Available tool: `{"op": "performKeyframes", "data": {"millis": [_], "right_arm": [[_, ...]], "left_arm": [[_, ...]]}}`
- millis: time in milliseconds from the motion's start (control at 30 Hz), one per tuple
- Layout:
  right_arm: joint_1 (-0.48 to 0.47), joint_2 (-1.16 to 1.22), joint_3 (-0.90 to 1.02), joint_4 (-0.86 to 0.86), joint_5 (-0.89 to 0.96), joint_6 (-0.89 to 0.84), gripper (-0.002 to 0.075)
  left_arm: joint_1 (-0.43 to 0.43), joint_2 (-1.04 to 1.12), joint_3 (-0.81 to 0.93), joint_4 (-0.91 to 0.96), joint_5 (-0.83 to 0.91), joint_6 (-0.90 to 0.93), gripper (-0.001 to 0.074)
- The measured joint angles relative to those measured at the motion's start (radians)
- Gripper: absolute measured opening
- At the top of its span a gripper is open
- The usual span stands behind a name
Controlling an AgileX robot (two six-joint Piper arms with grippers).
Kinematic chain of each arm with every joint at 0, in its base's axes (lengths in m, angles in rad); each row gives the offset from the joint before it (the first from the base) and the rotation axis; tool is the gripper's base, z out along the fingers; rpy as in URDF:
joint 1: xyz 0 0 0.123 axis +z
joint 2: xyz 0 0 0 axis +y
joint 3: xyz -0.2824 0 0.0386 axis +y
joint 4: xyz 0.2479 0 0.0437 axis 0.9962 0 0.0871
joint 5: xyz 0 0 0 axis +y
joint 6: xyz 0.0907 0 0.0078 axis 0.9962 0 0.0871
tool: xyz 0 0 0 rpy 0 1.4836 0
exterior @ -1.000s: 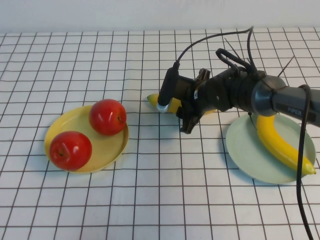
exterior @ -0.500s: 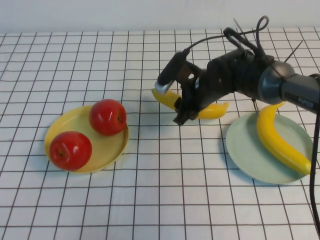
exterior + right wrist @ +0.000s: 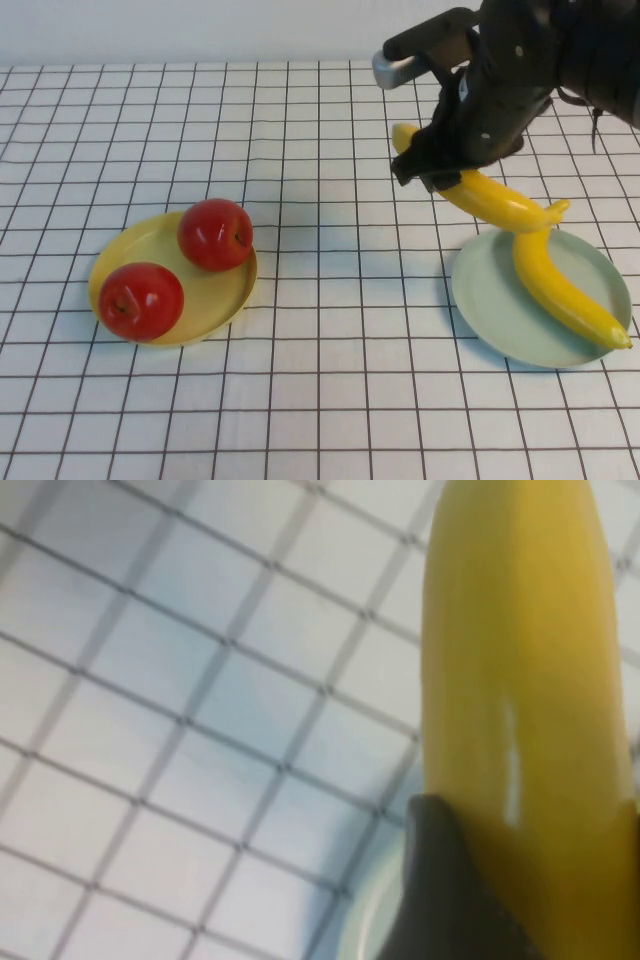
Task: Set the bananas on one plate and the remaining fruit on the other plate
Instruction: Put another type of fruit in the right plate
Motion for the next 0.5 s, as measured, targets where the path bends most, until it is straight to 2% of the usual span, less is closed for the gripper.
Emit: {"op": "performKeyframes", "data": {"millis": [133,233,367,500], "right_arm": [[-0.039,-0.064,0.137,0.005,0.019,0.065,0.0333],[-0.059,-0.124,0.287,0.03,-0.034,0.119,0.0333],[-0.071,-0.216,0.511,0.043,-0.199,0.225,0.0333],[-0.075,-0.273,0.651,0.046,-0.354,0.296,0.0333]], "left_arm": [[0.0,0.0,0.0,0.0,0.0,0.0,0.0],[0.0,0.0,0.0,0.0,0.0,0.0,0.0],[0.0,0.0,0.0,0.0,0.0,0.0,0.0],[0.0,0.0,0.0,0.0,0.0,0.0,0.0]]}}
